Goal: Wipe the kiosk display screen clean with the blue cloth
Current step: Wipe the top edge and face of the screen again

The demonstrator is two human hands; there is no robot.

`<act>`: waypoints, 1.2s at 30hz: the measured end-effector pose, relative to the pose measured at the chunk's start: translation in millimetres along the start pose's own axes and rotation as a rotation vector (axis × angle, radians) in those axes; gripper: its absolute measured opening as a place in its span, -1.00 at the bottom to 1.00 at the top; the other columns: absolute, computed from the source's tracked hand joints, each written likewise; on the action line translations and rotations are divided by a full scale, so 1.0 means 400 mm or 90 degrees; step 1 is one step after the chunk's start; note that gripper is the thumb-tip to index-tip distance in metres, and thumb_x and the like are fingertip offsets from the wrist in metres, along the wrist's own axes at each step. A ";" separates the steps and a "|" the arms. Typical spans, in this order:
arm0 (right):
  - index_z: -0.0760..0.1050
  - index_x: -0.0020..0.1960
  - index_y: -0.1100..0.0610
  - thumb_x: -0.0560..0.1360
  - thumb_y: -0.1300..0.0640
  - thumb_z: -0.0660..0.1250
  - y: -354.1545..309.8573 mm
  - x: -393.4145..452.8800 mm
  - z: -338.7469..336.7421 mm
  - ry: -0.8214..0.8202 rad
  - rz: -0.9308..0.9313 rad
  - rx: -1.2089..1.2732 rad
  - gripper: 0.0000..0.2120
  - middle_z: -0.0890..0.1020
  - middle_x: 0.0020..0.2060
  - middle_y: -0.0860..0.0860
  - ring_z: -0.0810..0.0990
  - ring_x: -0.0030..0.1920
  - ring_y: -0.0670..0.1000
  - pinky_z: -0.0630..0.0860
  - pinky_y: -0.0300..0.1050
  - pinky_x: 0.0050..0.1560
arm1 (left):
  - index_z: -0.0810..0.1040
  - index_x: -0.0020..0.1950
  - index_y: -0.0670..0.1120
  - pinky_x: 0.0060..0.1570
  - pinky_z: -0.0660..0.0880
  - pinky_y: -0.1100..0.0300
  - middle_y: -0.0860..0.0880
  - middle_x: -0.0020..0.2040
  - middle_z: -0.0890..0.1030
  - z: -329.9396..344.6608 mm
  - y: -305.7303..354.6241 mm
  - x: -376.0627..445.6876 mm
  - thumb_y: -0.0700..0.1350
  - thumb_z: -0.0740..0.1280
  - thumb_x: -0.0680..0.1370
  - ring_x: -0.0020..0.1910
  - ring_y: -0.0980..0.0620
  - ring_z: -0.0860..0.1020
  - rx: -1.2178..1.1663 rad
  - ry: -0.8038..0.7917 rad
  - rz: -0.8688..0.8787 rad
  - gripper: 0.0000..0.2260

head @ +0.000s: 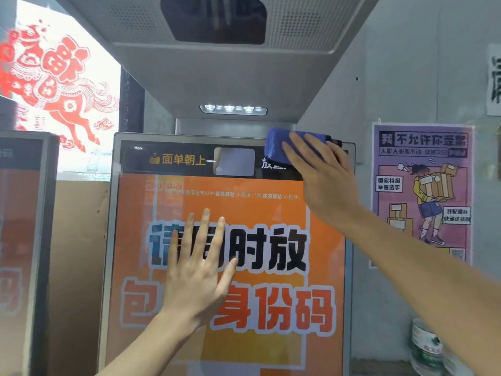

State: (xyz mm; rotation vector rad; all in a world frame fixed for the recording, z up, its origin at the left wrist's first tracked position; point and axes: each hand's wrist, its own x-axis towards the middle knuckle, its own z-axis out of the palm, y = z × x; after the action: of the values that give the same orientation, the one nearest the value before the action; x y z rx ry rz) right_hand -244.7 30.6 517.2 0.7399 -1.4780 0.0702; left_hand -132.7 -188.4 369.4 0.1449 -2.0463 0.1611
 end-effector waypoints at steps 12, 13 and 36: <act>0.26 0.52 0.08 0.54 0.32 0.19 -0.013 -0.134 0.002 -0.046 -0.189 0.015 -0.43 0.33 0.50 0.05 0.32 0.50 0.11 0.09 0.06 0.50 | 0.13 0.59 -0.09 0.48 -0.05 -0.15 -0.15 0.60 0.08 0.003 0.017 -0.006 0.24 -0.02 0.59 0.57 -0.13 0.00 -0.027 0.003 -0.027 -0.35; 0.25 0.52 0.08 0.54 0.32 0.14 0.003 -0.132 -0.002 -0.052 -0.199 0.008 -0.44 0.34 0.50 0.05 0.32 0.50 0.11 0.09 0.06 0.50 | 0.13 0.59 -0.08 0.49 -0.07 -0.14 -0.14 0.60 0.08 0.003 0.017 -0.007 0.26 -0.06 0.60 0.57 -0.13 -0.02 -0.026 0.002 -0.028 -0.35; 0.32 0.50 0.13 0.53 0.34 0.07 0.012 -0.271 -0.024 -0.036 -0.024 0.042 -0.46 0.39 0.47 0.11 0.32 0.49 0.16 0.10 0.12 0.50 | 0.12 0.59 -0.09 0.52 -0.14 -0.11 -0.15 0.60 0.06 0.029 0.014 -0.015 0.22 -0.01 0.60 0.58 -0.14 -0.04 -0.029 0.041 -0.023 -0.37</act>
State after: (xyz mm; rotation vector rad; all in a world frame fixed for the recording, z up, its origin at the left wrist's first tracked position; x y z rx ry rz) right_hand -253.1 81.3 421.3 0.8276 -1.5205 0.0705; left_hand -140.9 -184.9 358.6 0.1464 -1.9803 0.0946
